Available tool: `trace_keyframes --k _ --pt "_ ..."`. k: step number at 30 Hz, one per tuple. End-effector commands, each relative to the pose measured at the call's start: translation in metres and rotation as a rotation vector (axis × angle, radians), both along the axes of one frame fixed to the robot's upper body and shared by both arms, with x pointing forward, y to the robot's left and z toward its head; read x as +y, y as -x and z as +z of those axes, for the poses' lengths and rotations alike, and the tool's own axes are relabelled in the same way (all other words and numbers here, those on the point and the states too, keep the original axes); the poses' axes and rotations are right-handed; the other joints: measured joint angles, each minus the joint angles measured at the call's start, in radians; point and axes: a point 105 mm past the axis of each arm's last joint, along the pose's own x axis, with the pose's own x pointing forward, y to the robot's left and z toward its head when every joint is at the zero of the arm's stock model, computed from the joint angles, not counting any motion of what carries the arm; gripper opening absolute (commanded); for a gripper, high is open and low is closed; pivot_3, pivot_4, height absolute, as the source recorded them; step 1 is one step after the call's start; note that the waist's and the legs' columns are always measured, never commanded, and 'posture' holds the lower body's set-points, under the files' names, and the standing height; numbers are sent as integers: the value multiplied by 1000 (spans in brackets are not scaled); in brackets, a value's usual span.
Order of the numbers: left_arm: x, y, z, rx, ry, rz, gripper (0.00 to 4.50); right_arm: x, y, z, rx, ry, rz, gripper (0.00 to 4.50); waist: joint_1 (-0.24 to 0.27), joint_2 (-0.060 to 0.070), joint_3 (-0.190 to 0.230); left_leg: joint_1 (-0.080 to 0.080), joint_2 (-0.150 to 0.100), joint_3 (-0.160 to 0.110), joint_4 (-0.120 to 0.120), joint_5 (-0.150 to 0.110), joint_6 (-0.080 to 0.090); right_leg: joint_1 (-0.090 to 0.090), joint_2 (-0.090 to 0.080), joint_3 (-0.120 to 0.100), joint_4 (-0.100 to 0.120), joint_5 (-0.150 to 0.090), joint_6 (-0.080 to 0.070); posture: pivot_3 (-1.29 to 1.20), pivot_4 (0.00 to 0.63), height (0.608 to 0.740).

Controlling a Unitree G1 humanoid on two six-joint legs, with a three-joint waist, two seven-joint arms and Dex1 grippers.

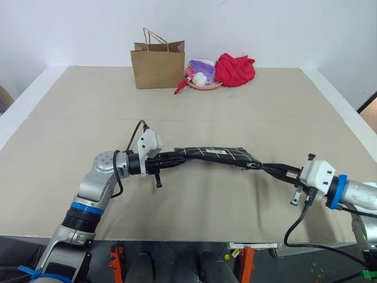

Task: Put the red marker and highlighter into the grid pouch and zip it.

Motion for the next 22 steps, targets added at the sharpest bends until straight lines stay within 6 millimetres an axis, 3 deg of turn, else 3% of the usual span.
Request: trace_keyframes --k 1,5,8,15,18,22 --pt "7 0 9 -39 2 11 0 -16 0 12 -53 24 -55 21 -2 0 0 0 0 0 0 0 0 0 0 0 0 0 0 0 150 740" --pt "7 2 7 -18 -7 -8 0 -19 -3 15 -39 -30 -82 21 -2 0 0 1 0 0 0 0 0 1 0 0 0 0 0 0 150 740" --pt "7 7 5 26 -5 -35 1014 -11 -3 22 56 -181 -80 891 -2 0 0 1 0 0 0 0 0 1 0 0 0 0 0 0 150 740" --pt "14 21 3 98 -36 -70 4463 18 -3 32 252 -376 -53 4279 -2 1 0 1 0 0 0 0 0 1 0 0 0 0 0 0 150 740" --pt "40 14 9 152 -6 78 4500 23 0 21 352 -397 -60 4444 -3 0 0 1 0 0 0 0 0 1 0 0 1 0 -1 0 150 740" --pt "68 5 0 131 -40 262 4500 8 -3 10 361 -400 -132 4444 -1 0 0 1 0 0 0 0 0 1 0 0 0 -1 -2 0 150 740"
